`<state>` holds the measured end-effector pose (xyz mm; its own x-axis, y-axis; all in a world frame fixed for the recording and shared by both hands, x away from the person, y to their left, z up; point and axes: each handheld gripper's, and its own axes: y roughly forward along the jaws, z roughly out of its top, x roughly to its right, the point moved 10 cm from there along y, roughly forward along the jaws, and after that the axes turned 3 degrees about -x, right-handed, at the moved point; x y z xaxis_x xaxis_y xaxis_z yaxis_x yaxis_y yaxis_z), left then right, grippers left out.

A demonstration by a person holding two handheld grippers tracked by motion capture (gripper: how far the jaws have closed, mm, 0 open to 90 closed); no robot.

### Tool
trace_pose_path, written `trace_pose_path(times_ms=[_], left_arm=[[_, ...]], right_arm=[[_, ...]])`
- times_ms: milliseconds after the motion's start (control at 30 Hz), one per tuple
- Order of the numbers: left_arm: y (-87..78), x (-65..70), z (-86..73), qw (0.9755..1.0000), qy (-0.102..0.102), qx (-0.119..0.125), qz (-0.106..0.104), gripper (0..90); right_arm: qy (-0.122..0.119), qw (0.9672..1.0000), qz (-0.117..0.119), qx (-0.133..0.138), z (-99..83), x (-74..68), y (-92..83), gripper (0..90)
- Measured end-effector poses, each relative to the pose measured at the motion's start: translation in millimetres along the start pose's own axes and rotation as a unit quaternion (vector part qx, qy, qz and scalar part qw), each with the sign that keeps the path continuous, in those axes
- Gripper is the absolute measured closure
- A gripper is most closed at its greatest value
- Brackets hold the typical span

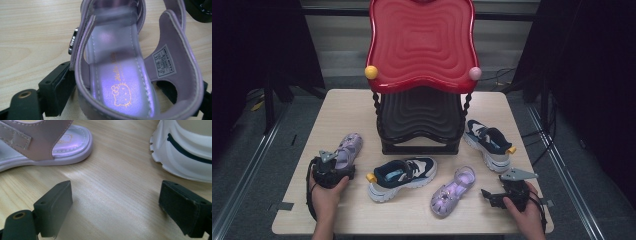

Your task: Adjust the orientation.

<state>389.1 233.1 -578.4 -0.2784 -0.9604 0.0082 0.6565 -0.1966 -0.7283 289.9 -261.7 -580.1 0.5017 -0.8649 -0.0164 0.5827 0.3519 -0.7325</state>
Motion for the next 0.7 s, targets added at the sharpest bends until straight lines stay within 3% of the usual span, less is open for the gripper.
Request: trace_pose_path(times_ms=[567, 700], left_arm=[[2.6, -1.1, 2.6, 1.0, -0.007, 0.001, 0.006, 15.2], [2.0, 0.5, 3.8, 1.0, -0.002, 0.008, 0.001, 21.6]], right_arm=[[0.0, 1.0, 0.0, 0.0, 0.0, 0.0, 0.0, 11.2], [0.0, 1.0, 0.0, 0.0, 0.0, 0.0, 0.0, 11.2]])
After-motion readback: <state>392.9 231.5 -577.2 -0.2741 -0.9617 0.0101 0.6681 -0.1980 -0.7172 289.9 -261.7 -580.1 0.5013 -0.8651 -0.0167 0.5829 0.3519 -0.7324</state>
